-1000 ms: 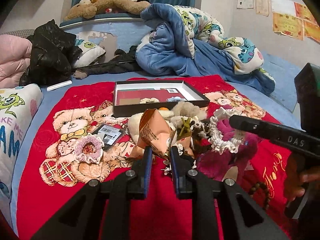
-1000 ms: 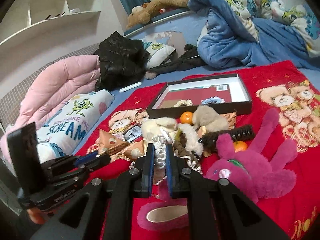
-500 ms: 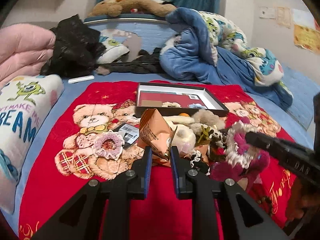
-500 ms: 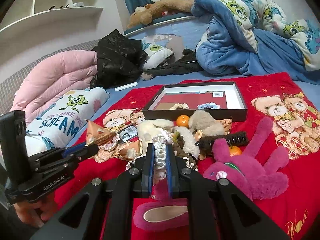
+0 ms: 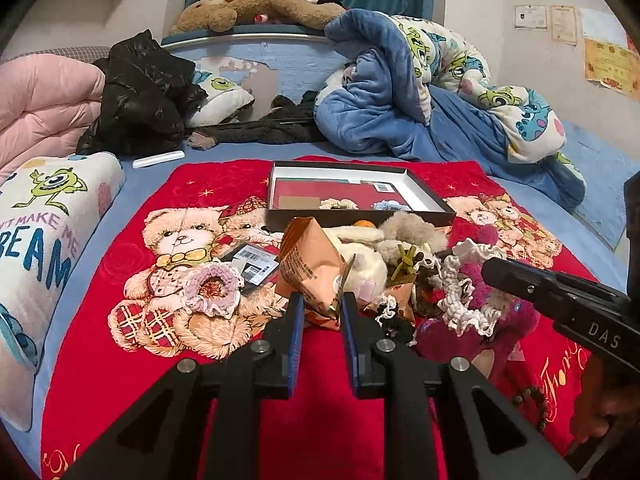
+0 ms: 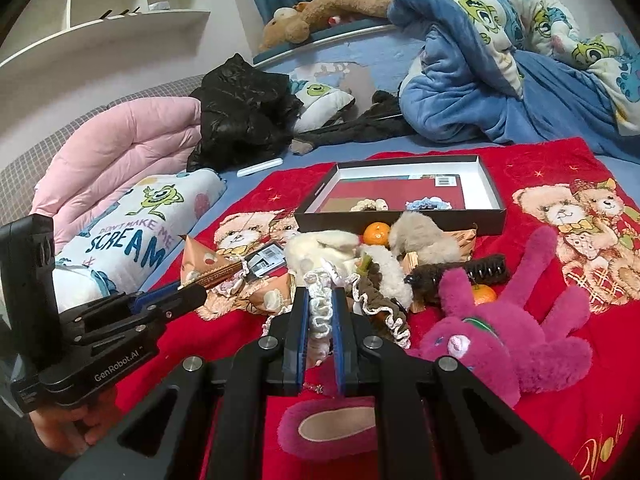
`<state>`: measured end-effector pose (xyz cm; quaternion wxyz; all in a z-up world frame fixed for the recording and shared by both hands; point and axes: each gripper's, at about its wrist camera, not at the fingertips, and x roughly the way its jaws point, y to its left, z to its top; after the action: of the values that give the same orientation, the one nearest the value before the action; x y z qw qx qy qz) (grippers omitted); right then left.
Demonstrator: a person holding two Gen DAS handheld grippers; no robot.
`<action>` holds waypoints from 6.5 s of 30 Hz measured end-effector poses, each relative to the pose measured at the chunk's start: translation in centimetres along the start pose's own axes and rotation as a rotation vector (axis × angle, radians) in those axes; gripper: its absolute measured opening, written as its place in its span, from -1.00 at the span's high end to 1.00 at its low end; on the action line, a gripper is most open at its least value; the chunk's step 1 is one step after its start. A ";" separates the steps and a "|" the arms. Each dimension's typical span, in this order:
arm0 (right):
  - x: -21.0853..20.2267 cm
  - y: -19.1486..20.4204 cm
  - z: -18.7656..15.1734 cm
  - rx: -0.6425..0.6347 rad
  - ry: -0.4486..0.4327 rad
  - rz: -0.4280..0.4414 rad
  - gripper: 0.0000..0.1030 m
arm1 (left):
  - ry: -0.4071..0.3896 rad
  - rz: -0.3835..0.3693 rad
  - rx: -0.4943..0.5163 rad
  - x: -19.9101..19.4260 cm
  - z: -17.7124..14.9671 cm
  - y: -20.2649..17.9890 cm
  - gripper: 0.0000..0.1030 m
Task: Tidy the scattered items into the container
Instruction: 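Lift white scrunchie with right tool while left tool lifts paper packet, then carry white scrunchie over the box while left tool carries paper packet there, then open right tool dropping white scrunchie while left tool releases paper packet into box, then withdraw both open tools from the box back toward the item pile, then close right tool on brown lace scrunchie while left tool approaches black lace scrunchie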
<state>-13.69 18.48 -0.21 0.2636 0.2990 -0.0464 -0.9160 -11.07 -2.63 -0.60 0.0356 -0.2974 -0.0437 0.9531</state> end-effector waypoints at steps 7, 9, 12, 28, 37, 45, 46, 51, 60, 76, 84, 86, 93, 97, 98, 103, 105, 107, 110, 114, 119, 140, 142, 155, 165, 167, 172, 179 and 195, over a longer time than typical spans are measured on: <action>-0.2 -0.2 0.6 0.001 -0.011 -0.012 0.79 | 0.025 -0.020 0.005 0.9 0.4 -0.7 0.63; -0.1 -0.4 0.8 0.005 -0.012 -0.015 0.79 | 0.043 -0.031 0.002 1.5 0.6 -0.8 0.63; 0.5 -0.8 1.3 0.018 -0.006 -0.014 0.79 | 0.055 -0.040 -0.009 2.7 1.2 -0.9 0.63; 5.1 -3.2 7.1 0.040 -0.027 -0.045 0.79 | 0.085 -0.051 0.000 10.1 7.4 -1.2 0.63; 12.0 -4.5 11.3 0.016 -0.025 -0.056 0.79 | 0.094 -0.045 0.037 18.1 12.3 -1.1 0.62; 19.0 -8.5 14.5 0.091 0.056 -0.054 0.79 | 0.138 0.000 -0.036 23.7 14.0 1.0 0.62; 19.2 -8.7 14.6 0.092 0.056 -0.056 0.79 | 0.136 0.001 -0.038 23.7 13.8 1.1 0.62; 19.5 -10.1 14.0 0.122 0.048 -0.043 0.79 | 0.138 -0.007 -0.031 24.1 13.3 1.2 0.62; 21.1 -11.1 12.4 0.112 0.106 -0.123 0.79 | 0.239 0.010 -0.046 26.4 12.0 0.9 0.62; 21.5 -10.4 11.8 0.095 0.123 -0.101 0.69 | 0.241 0.017 -0.040 26.2 11.6 0.8 0.52; 21.2 -10.8 11.9 0.116 0.108 -0.093 0.13 | 0.235 -0.004 -0.018 25.8 11.6 0.4 -0.91; 21.1 -10.8 11.9 0.119 0.104 -0.090 -0.15 | 0.231 -0.011 -0.014 25.6 11.6 0.2 -1.00; 20.9 -10.8 12.0 0.127 0.108 -0.075 -0.42 | 0.239 0.002 -0.008 25.5 11.6 0.1 -1.00; 20.8 -10.8 12.0 0.128 0.103 -0.082 -0.75 | 0.237 0.004 -0.009 25.4 11.6 0.1 -1.00; 20.8 -10.8 12.0 0.130 0.102 -0.082 -0.84 | 0.236 0.004 -0.008 25.4 11.5 0.1 -1.00; 20.8 -11.1 12.0 0.141 0.100 -0.077 -0.89 | 0.233 0.007 -0.020 25.5 11.6 0.5 -1.00; 20.8 -11.1 12.0 0.143 0.102 -0.079 -0.89 | 0.233 0.008 -0.022 25.5 11.7 0.6 -1.00; 20.8 -11.1 12.0 0.144 0.101 -0.077 -0.89 | 0.232 0.011 -0.021 25.5 11.6 0.6 -1.00; 20.8 -11.2 12.0 0.149 0.097 -0.077 -0.90 | 0.229 0.014 -0.016 25.4 11.7 0.6 -1.00; 20.3 -11.3 12.2 0.155 0.083 -0.074 -0.91 | 0.220 0.011 -0.013 25.1 11.7 0.6 -1.00; 19.4 -11.1 12.6 0.153 0.055 -0.066 -0.94 | 0.212 -0.001 -0.010 24.7 11.9 0.5 -1.00; 5.1 -5.7 16.7 0.128 -0.170 0.103 -1.00 | -0.057 -0.052 -0.042 5.5 17.1 -0.1 -1.00; 2.7 -4.5 16.9 0.112 -0.183 0.105 -1.00 | -0.077 -0.028 -0.027 2.2 17.1 -0.4 -1.00; -11.3 1.1 13.7 0.051 -0.269 0.067 -1.00 | -0.166 0.004 -0.020 -12.3 11.3 -1.4 -1.00; -13.7 2.6 8.7 -0.050 -0.293 0.024 -1.00 | -0.217 0.074 0.024 -13.6 7.7 -3.6 -1.00; -13.1 2.5 8.5 -0.053 -0.296 0.032 -1.00 | -0.218 0.076 0.017 -12.7 7.5 -3.5 -1.00; -11.8 1.9 9.4 -0.035 -0.303 0.027 -1.00 | -0.182 0.102 0.006 -9.1 8.1 -3.2 -1.00; -9.0 1.0 10.1 -0.048 -0.321 -0.059 -1.00 | -0.210 0.109 0.005 -5.6 8.1 -3.2 -1.00; 1.3 -5.5 3.4 0.025 -0.109 -0.087 -1.00 | -0.022 0.056 0.063 4.9 1.6 -3.1 -1.00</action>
<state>-19.03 22.26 0.49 0.2167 0.2535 -0.0591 -0.9409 -15.89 0.82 -1.74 0.0178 -0.2868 -0.0058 0.9578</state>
